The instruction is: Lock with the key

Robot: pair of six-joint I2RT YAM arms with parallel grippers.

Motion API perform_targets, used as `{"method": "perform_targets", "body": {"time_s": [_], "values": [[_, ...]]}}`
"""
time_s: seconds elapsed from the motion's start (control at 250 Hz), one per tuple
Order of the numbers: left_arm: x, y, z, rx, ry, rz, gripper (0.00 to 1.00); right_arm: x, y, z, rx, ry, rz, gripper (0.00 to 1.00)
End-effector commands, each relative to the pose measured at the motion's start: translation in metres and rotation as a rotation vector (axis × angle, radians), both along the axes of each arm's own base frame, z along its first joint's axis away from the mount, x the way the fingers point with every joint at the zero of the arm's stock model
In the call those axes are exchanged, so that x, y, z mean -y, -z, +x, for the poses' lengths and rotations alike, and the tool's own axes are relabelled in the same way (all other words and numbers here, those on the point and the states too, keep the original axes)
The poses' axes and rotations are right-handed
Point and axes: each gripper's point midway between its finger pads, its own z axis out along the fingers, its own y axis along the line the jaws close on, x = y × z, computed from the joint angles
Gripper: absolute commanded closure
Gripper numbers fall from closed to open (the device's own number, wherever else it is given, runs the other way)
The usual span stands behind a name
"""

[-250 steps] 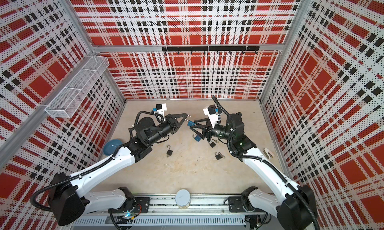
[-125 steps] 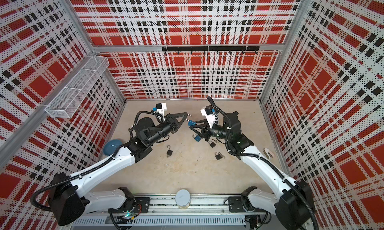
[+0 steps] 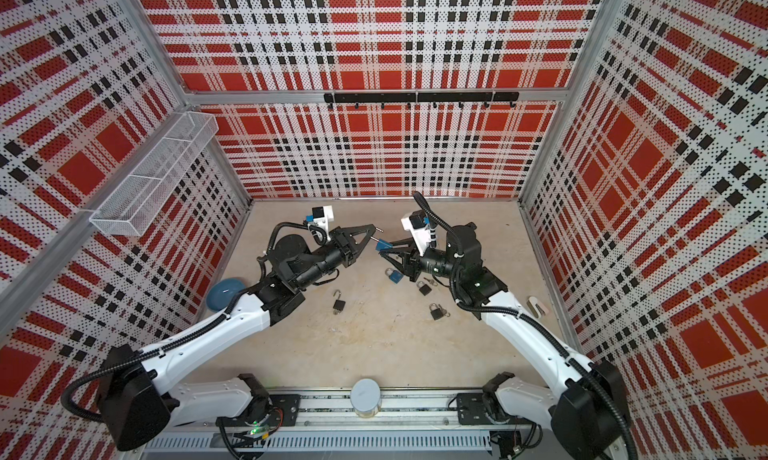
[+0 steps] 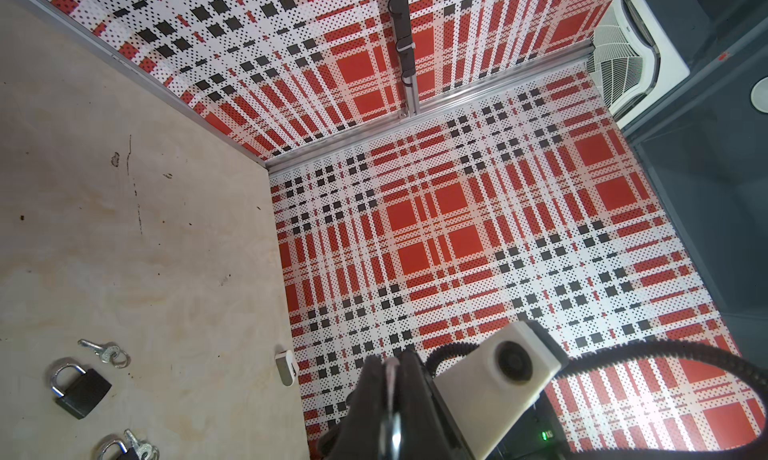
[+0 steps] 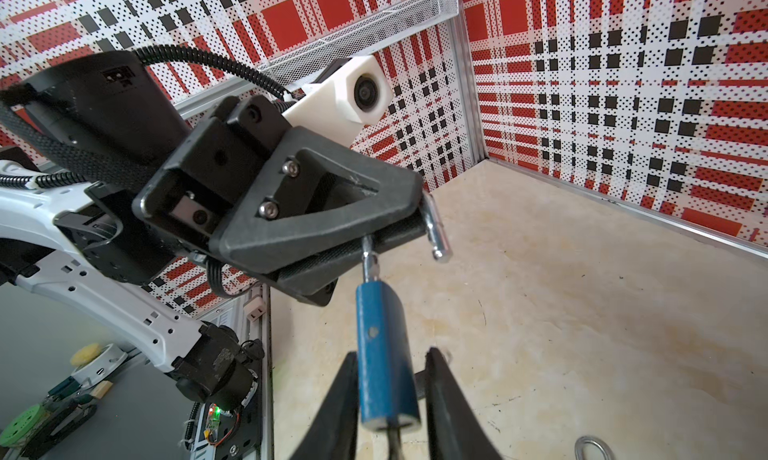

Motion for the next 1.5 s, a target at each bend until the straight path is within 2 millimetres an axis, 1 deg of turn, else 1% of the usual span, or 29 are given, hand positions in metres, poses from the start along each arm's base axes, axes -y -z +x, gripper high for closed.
{"method": "perform_targets", "body": {"time_s": [0.0, 0.068, 0.152, 0.22, 0.316, 0.448, 0.456, 0.516, 0.532, 0.556, 0.62, 0.692, 0.776, 0.84, 0.936, 0.968, 1.092, 1.208, 1.272, 1.348, 1.428, 1.496], "values": [[0.002, -0.029, -0.006, 0.056, 0.021, -0.076, 1.00, 0.000, -0.024, 0.001, 0.085, 0.007, 0.028, 0.71], [0.002, -0.028, -0.006, 0.054, 0.022, -0.075, 1.00, 0.000, -0.026, 0.001, 0.088, 0.007, 0.029, 0.73], [0.003, -0.027, -0.005, 0.051, 0.023, -0.074, 1.00, 0.000, -0.026, 0.001, 0.089, 0.007, 0.029, 0.78], [0.002, -0.026, -0.005, 0.050, 0.021, -0.075, 1.00, 0.000, -0.025, 0.001, 0.085, 0.007, 0.027, 0.85], [0.002, -0.026, -0.005, 0.049, 0.020, -0.076, 1.00, 0.000, -0.027, 0.001, 0.087, 0.011, 0.028, 1.00], [0.000, -0.028, -0.004, 0.059, 0.019, -0.075, 1.00, 0.001, -0.029, 0.001, 0.083, 0.015, 0.029, 1.00], [0.000, -0.028, -0.004, 0.060, 0.019, -0.074, 0.98, 0.001, -0.029, 0.001, 0.081, 0.015, 0.029, 1.00], [-0.006, -0.031, -0.002, 0.079, 0.007, -0.067, 0.71, 0.002, -0.029, -0.001, 0.070, 0.014, 0.021, 1.00], [-0.009, -0.032, -0.002, 0.085, 0.003, -0.066, 0.67, 0.002, -0.029, -0.001, 0.069, 0.013, 0.018, 1.00], [-0.014, -0.033, 0.000, 0.093, -0.009, -0.060, 0.63, 0.003, -0.029, -0.002, 0.066, 0.011, 0.016, 1.00], [-0.029, -0.034, 0.003, 0.109, -0.048, -0.026, 0.57, 0.004, -0.027, -0.005, 0.056, 0.010, 0.009, 1.00], [-0.049, -0.032, 0.006, 0.125, -0.110, 0.041, 0.53, 0.005, -0.026, -0.008, 0.043, 0.006, 0.001, 1.00], [-0.067, -0.030, 0.005, 0.155, -0.177, 0.151, 0.52, 0.005, -0.023, -0.012, 0.030, -0.001, -0.006, 1.00], [-0.072, -0.028, 0.002, 0.185, -0.194, 0.233, 0.52, 0.004, -0.021, -0.016, 0.022, -0.010, -0.011, 1.00], [-0.067, -0.024, -0.001, 0.228, -0.153, 0.330, 0.55, -0.002, -0.018, -0.024, 0.016, -0.041, -0.026, 1.00], [-0.062, -0.023, -0.003, 0.246, -0.122, 0.348, 0.56, -0.004, -0.018, -0.026, 0.016, -0.048, -0.026, 1.00], [-0.038, -0.009, -0.007, 0.273, 0.012, 0.390, 0.59, -0.008, -0.021, -0.032, 0.001, -0.080, -0.020, 1.00], [-0.025, -0.004, -0.012, 0.306, 0.082, 0.411, 0.58, -0.009, -0.026, -0.035, -0.004, -0.094, -0.015, 1.00], [-0.021, -0.004, -0.016, 0.328, 0.113, 0.419, 0.54, -0.008, -0.031, -0.037, 0.000, -0.097, -0.011, 1.00], [-0.018, -0.005, -0.019, 0.346, 0.140, 0.422, 0.52, -0.008, -0.037, -0.038, 0.009, -0.099, -0.006, 1.00], [-0.015, -0.008, -0.023, 0.367, 0.170, 0.417, 0.52, -0.009, -0.040, -0.039, 0.007, -0.107, -0.001, 1.00], [-0.016, -0.010, -0.024, 0.378, 0.170, 0.415, 0.52, -0.010, -0.040, -0.039, 0.001, -0.114, -0.001, 1.00]]}}
